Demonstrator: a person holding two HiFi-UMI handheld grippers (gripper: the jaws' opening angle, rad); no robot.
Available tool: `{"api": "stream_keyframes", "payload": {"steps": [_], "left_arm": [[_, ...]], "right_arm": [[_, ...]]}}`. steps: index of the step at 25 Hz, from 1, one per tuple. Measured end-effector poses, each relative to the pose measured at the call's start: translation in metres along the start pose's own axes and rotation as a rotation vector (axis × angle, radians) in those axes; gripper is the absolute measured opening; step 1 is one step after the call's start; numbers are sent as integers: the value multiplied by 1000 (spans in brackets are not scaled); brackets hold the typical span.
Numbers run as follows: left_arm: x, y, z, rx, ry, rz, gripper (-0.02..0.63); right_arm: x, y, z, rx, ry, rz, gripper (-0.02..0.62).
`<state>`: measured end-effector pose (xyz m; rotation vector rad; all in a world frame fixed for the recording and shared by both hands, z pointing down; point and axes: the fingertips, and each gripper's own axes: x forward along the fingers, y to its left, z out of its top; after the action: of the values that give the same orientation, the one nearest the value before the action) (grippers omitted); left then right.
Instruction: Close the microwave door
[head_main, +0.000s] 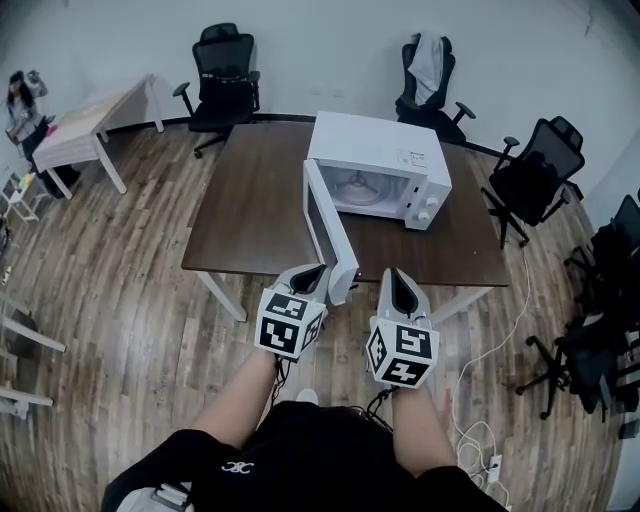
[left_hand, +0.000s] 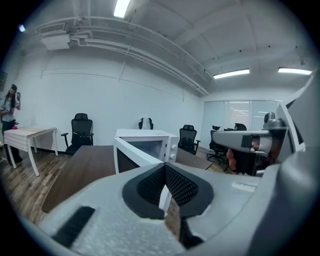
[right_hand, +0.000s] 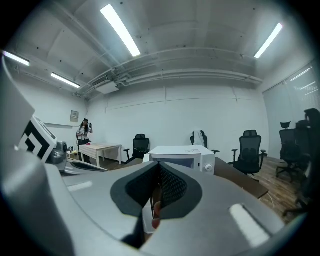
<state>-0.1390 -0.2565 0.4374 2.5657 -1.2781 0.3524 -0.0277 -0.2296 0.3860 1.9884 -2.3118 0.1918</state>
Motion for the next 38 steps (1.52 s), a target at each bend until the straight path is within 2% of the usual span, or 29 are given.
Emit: {"api": "stream_keyframes", "payload": {"steps": [5,8,11,15,21,29,38], "left_arm": [[16,7,-1,25,18,-62,10],[23,6,-3,65,-3,-109,46],[30,5,-10,122,-7,-146,120],[42,2,-27,170,44,-213,169],[63,8,-55,285,142,-229,195],[72,1,-70,279,189,-299,213],[89,-4,-75,288,214,-286,204]], "right_arm": [[19,-2,-3,7,17,-8,9],[31,-5,-9,19,34,-9,9],[39,-9,-14,24,45,-2,9],[47,-20,-19,23,55,12,9],[51,-39,-28,37,81,15,9],[54,-57,-36,56,99,-10,9],[50,-76,-40,70,108,-35,9]]}}
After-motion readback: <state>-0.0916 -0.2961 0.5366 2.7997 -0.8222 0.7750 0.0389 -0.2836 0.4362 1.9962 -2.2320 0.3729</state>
